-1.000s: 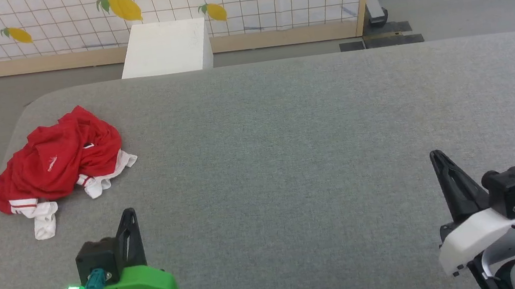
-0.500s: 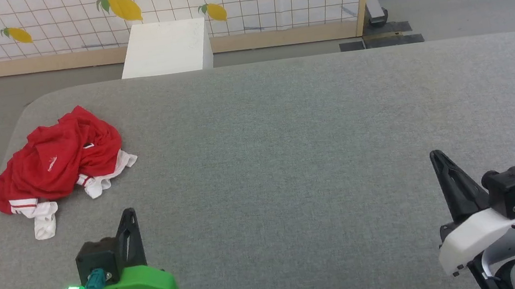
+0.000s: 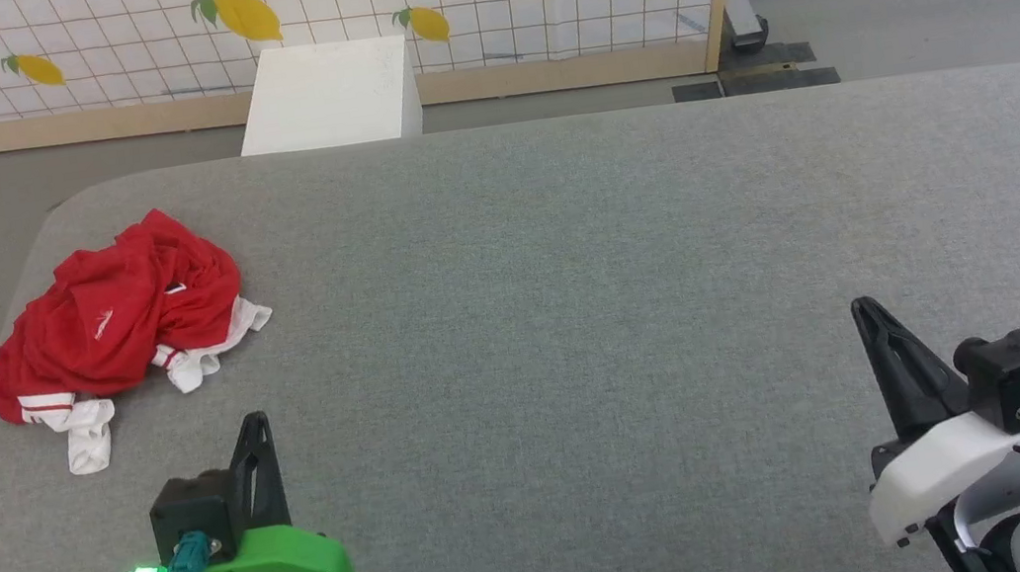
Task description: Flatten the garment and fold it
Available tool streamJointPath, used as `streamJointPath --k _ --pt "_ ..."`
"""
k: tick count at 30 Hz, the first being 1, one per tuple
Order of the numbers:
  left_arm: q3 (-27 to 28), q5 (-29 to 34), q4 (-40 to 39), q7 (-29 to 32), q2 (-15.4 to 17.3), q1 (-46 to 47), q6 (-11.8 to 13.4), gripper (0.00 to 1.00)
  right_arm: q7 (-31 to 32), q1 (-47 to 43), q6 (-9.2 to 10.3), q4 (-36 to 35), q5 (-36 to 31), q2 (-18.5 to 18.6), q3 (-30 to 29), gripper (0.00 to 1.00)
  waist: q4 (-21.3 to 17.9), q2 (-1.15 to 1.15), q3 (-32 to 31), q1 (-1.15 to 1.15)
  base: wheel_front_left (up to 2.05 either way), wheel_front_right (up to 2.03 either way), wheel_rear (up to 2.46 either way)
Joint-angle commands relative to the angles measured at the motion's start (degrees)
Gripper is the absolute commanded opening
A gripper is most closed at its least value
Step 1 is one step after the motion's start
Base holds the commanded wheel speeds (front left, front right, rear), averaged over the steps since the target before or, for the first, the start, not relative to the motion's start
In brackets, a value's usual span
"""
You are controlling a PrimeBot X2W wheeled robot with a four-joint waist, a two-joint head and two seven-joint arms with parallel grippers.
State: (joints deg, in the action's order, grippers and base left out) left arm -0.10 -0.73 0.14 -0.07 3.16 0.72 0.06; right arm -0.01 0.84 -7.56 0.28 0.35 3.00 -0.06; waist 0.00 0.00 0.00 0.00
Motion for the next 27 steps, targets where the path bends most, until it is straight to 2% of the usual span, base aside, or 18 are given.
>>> streamJointPath --k 1,5,6,27 --pt "0.1 0.73 -0.14 0.07 -0.28 -0.72 -0.06 0.0 0.01 -0.84 0.08 -0.28 -0.35 -0.13 0.06 0.0 0.0 0.0 0.0 0.0 0.0 0.0 0.0" --pt "0.1 0.73 -0.14 0.07 -0.28 -0.72 -0.06 0.0 0.01 -0.84 0.08 -0.28 -0.35 -0.13 0.06 0.0 0.0 0.0 0.0 0.0 0.0 0.0 0.0" --pt "-0.02 -0.04 0.01 0.0 0.01 0.01 0.0 1.0 -0.01 0.0 0.0 0.01 0.02 0.0 -0.02 1.0 0.0 0.0 0.0 0.0 0.0 0.0 0.0" --pt "-1.48 -2.45 2.31 -2.14 -0.02 0.24 0.54 1.0 -2.15 -0.35 0.01 1.91 2.28 -0.01 -2.41 1.0 0.0 0.0 -0.02 0.0 0.0 0.0 0.0"
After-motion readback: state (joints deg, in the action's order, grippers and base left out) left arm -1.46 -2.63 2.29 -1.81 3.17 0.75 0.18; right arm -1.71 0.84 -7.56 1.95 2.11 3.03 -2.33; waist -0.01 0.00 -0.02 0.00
